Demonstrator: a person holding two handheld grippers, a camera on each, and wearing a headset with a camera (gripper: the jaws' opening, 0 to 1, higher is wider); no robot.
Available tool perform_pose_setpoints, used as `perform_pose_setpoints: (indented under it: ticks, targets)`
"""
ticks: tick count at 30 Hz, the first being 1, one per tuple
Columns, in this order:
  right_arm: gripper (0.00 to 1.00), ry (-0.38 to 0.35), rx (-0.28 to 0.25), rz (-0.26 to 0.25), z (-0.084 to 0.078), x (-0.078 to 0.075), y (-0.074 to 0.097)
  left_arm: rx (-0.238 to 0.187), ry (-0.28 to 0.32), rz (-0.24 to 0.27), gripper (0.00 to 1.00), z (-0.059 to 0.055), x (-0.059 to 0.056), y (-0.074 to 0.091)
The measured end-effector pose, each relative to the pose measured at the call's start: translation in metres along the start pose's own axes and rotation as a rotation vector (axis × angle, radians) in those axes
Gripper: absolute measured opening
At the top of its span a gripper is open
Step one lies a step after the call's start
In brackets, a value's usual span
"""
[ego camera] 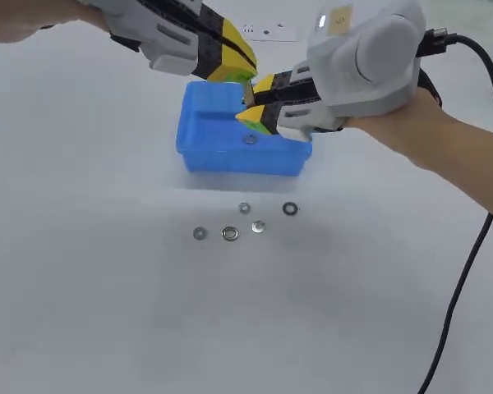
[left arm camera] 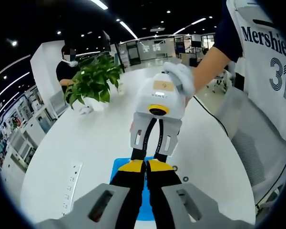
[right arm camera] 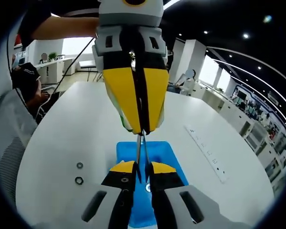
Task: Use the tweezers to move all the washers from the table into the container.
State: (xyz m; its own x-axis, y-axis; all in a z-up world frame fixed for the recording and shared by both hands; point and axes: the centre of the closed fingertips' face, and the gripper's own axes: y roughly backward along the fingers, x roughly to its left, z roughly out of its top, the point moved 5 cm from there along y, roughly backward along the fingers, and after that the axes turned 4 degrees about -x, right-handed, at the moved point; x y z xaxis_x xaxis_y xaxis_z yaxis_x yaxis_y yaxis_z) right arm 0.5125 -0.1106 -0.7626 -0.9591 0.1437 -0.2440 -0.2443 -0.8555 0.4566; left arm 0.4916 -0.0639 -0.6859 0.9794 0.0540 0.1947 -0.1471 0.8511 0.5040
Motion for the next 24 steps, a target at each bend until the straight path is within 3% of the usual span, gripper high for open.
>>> perform_pose_setpoints:
  ticks: [7, 10, 18, 24]
  targets:
    - [0.12, 0.003, -0.028, 0.018, 0.018, 0.025, 0.014, -0.012, -0.006, 0.005, 0.05, 0.016, -0.025, 0.01]
    - [0.12, 0.012, -0.025, 0.037, 0.021, 0.043, 0.017, -0.01, 0.02, 0.001, 0.05, 0.015, -0.038, 0.013]
    - [0.12, -0.004, -0.004, 0.084, 0.013, 0.08, 0.011, -0.007, 0.09, 0.001, 0.05, 0.0, -0.072, 0.011]
    - [0.12, -0.034, -0.006, 0.102, 0.0, 0.102, 0.003, 0.002, 0.143, -0.002, 0.05, -0.014, -0.09, 0.006]
